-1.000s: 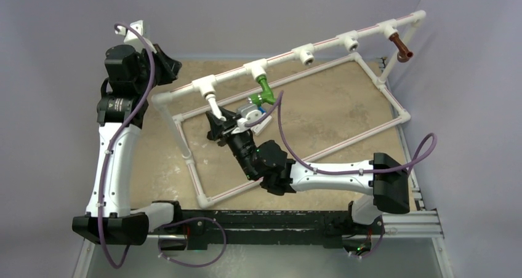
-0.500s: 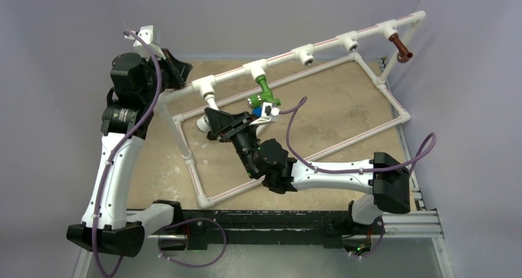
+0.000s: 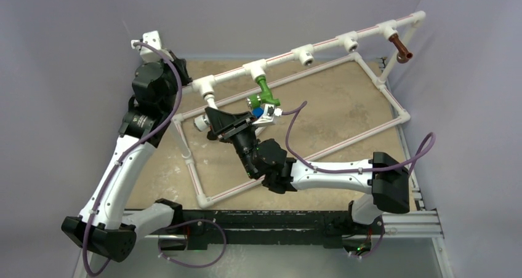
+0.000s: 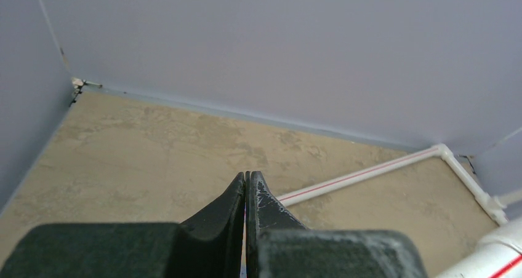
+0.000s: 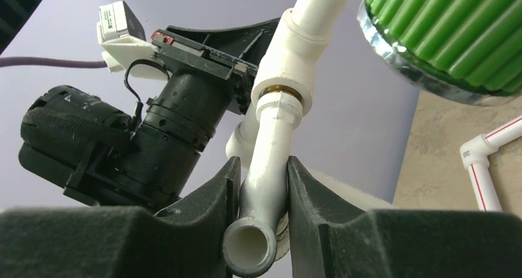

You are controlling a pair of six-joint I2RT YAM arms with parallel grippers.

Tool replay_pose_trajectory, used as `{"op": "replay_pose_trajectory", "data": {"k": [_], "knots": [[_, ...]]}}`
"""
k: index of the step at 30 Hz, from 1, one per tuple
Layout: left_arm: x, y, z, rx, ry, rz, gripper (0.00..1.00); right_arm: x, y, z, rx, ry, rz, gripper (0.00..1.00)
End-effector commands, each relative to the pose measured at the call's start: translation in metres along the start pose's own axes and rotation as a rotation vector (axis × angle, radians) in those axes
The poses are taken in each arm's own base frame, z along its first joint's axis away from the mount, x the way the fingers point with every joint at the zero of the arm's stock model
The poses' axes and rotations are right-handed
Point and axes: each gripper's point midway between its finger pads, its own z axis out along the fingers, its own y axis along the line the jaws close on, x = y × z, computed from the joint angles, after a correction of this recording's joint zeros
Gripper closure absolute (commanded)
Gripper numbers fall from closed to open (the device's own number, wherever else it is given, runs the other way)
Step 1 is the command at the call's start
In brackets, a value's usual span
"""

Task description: Install the water faucets

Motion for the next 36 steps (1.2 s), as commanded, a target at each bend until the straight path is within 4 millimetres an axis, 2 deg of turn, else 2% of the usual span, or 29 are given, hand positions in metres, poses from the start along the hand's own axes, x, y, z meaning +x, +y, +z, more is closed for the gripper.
{"op": "replay_pose_trajectory", "data": {"k": [1, 9, 18, 22, 29, 34, 35, 36], "knots": [[0.026, 0.025, -0.001, -0.144, 0.035, 0.017, 1.00, -0.020, 0.039, 0.000, -0.102, -0.026, 0.202, 1.00], [0.044, 0.029, 0.001, -0.210, 0.032, 0.077, 1.00, -0.018, 0.028, -0.001, -0.071, -0.023, 0.209, 1.00], [0.075, 0.040, 0.011, -0.258, 0.099, 0.138, 1.00, -0.022, 0.031, -0.009, -0.081, -0.001, 0.277, 1.00], [0.079, 0.043, 0.007, -0.259, 0.095, 0.147, 1.00, -0.023, 0.035, -0.014, -0.099, 0.032, 0.431, 1.00], [0.084, 0.048, 0.006, -0.268, 0.100, 0.171, 1.00, -0.019, 0.045, -0.025, -0.198, 0.121, 0.820, 1.00], [0.085, 0.049, 0.006, -0.269, 0.099, 0.174, 1.00, -0.024, 0.051, -0.025, -0.255, 0.110, 0.922, 1.00], [0.085, 0.049, 0.006, -0.270, 0.100, 0.176, 1.00, -0.024, 0.051, -0.024, -0.259, 0.110, 0.927, 0.98], [0.085, 0.049, 0.005, -0.270, 0.099, 0.175, 1.00, -0.023, 0.051, -0.024, -0.261, 0.112, 0.927, 0.90]]}}
